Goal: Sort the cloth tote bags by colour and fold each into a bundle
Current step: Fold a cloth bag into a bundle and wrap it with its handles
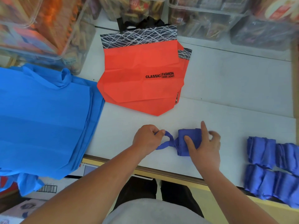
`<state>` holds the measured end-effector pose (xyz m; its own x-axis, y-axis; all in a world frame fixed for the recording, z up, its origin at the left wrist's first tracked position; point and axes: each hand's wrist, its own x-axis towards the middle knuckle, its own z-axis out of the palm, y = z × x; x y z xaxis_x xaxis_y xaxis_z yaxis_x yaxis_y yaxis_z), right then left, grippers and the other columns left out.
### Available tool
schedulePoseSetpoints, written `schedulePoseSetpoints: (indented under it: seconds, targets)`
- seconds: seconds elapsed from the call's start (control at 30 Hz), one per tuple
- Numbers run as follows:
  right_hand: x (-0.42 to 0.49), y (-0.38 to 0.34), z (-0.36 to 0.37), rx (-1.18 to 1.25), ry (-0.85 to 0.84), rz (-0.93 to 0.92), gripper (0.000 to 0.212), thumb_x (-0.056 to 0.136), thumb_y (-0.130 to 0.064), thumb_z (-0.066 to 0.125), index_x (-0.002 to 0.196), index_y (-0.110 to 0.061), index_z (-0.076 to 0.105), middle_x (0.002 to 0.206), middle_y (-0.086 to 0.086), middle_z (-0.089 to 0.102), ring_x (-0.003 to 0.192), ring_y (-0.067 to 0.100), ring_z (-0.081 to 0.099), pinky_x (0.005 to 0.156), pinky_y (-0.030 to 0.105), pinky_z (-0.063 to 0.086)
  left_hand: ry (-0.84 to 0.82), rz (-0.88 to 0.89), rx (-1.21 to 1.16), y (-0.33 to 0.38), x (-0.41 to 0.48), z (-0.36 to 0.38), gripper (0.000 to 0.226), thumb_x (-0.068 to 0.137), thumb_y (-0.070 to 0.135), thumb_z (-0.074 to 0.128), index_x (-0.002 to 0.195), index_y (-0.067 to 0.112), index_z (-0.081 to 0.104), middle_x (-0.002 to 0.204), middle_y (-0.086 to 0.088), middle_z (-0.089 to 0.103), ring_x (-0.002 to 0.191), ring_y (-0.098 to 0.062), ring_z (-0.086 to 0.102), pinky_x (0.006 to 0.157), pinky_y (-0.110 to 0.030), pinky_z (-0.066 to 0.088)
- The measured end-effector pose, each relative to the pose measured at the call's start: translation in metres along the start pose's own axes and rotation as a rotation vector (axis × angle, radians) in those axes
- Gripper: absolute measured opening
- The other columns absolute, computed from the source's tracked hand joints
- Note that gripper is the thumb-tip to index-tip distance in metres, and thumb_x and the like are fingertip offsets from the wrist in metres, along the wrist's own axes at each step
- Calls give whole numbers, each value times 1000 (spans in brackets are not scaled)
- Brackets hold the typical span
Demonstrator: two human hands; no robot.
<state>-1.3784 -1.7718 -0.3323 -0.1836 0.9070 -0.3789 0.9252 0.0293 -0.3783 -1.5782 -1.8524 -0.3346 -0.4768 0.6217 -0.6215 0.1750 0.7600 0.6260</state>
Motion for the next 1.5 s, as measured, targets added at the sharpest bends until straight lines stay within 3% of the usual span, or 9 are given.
schedulePoseSetpoints:
  seconds: [0.17, 0.3, 0.5, 0.77, 0.97, 1.13, 1.2, 1.4, 1.5]
  targets:
    - [9, -7, -6, 460, -166, 457, 65, 76, -54, 83, 113, -7, 57, 106, 8, 66, 84, 23, 62, 62, 34, 49, 8, -5, 44, 11, -13, 6, 33, 96, 48, 60, 75, 22, 63, 67, 6, 63, 69, -17, 64, 67, -33, 51]
    - [17, -7, -18, 746, -296, 506, 37, 86, -32, 81, 107, -8, 61, 105, 9, 67, 88, 23, 64, 79, 42, 58, 37, -30, 46, 20, -22, 8, 32, 95, 51, 59, 78, 24, 63, 73, 4, 67, 74, -18, 68, 73, -38, 57]
    - [-11, 7, -106, 673, -369, -147, 26, 89, -11, 76, 103, -26, 60, 95, -6, 69, 85, 18, 64, 69, 23, 51, -19, -121, -32, 50, -43, 2, 35, 92, 44, 67, 74, 15, 64, 61, 0, 63, 54, -15, 61, 69, -40, 59]
    - [-25, 46, -199, 358, -379, -880, 52, 74, 4, 74, 110, -31, 64, 115, -8, 68, 106, 21, 67, 83, 34, 55, -174, 34, 6, 142, -84, 37, 28, 88, 33, 74, 76, 8, 69, 61, -2, 59, 44, -14, 57, 48, -24, 49]
    - [-18, 56, -224, 424, -286, -836, 36, 78, -20, 81, 105, -36, 65, 98, -12, 71, 89, 18, 68, 75, 38, 55, -300, 245, -46, 188, -114, 38, 24, 93, 41, 70, 86, 19, 74, 71, 9, 67, 59, -2, 55, 58, -20, 45]
    - [-20, 55, -231, 540, -242, -797, 34, 75, -10, 86, 91, -27, 61, 111, -4, 67, 111, 14, 66, 77, 16, 50, -340, 334, 49, 203, -139, 37, 44, 104, 47, 45, 92, 12, 69, 78, -1, 64, 69, -11, 50, 70, -30, 42]
    - [-22, 55, -232, 553, -278, -747, 31, 76, -16, 84, 88, -32, 59, 118, -9, 68, 109, 21, 67, 80, 26, 54, -330, 319, 90, 205, -147, 38, 43, 104, 50, 42, 98, 19, 72, 90, -2, 70, 76, -12, 55, 76, -33, 46]
    - [-21, 49, -236, 586, -297, -494, 26, 82, -4, 78, 85, -17, 55, 83, -8, 67, 76, 15, 61, 60, 19, 50, -109, 345, -141, 187, -164, 37, 41, 88, 28, 76, 127, 30, 63, 109, 15, 68, 99, 2, 63, 77, -11, 48]
    - [-25, 44, -237, 586, -326, -454, 33, 79, -10, 83, 83, -22, 53, 79, 4, 63, 68, 16, 58, 59, 27, 51, -102, 367, -158, 169, -166, 44, 37, 83, 21, 81, 115, 33, 67, 109, 19, 70, 106, 2, 62, 76, -9, 47]
